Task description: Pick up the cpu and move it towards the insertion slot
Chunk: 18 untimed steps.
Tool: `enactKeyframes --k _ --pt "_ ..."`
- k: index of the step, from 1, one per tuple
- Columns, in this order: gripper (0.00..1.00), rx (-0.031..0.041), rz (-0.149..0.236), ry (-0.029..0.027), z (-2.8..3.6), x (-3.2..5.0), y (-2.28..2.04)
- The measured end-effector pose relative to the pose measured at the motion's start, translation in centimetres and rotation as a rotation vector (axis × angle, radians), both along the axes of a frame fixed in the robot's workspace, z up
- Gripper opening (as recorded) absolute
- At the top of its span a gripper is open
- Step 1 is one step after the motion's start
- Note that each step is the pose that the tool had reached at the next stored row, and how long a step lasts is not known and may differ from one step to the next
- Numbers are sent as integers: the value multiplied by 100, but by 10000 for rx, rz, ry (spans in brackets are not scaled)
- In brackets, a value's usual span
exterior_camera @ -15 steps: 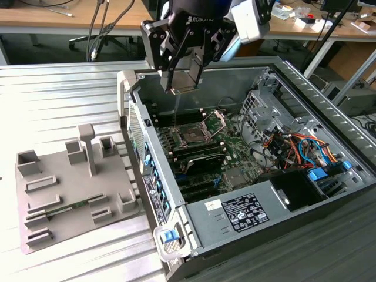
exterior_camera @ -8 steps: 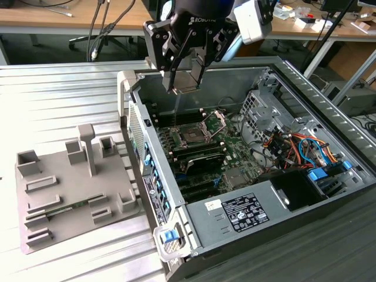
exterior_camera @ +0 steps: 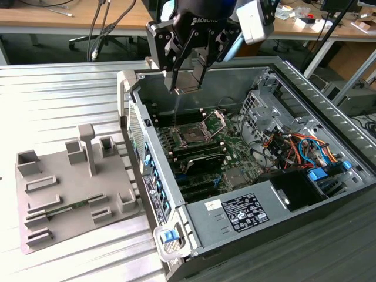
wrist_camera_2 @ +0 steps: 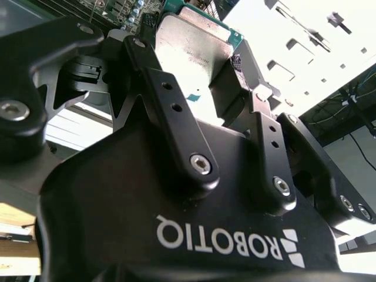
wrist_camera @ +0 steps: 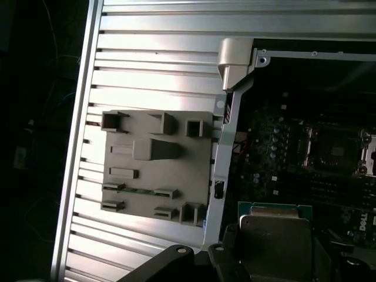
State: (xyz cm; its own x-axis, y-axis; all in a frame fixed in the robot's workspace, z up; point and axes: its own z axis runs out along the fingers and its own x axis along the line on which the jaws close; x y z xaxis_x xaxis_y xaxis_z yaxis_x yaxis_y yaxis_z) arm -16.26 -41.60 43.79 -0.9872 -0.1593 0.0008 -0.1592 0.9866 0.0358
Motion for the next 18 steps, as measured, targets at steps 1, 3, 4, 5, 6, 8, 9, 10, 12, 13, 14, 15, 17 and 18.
enactKeyframes --k 1,3,4,5,6,8,9,10,12,13,14,15,17,18 --pt "55 0 0 0 0 3 0" --pt "55 0 0 0 -1 13 0" --pt "55 0 0 0 -2 20 0" --pt "55 0 0 0 -3 28 0" --pt "55 0 0 0 -4 37 0" --pt "55 1 0 0 -6 44 0" --pt "55 0 0 0 -6 50 0" --pt "55 1 0 0 -7 54 0" --pt "55 0 0 0 -8 61 0" --pt "55 0 0 0 -8 64 0" --pt "55 0 0 0 -8 69 0" --pt "55 -1 0 0 -9 72 0" --pt "55 0 0 0 -10 78 0" --pt "55 0 1 0 -10 83 0"
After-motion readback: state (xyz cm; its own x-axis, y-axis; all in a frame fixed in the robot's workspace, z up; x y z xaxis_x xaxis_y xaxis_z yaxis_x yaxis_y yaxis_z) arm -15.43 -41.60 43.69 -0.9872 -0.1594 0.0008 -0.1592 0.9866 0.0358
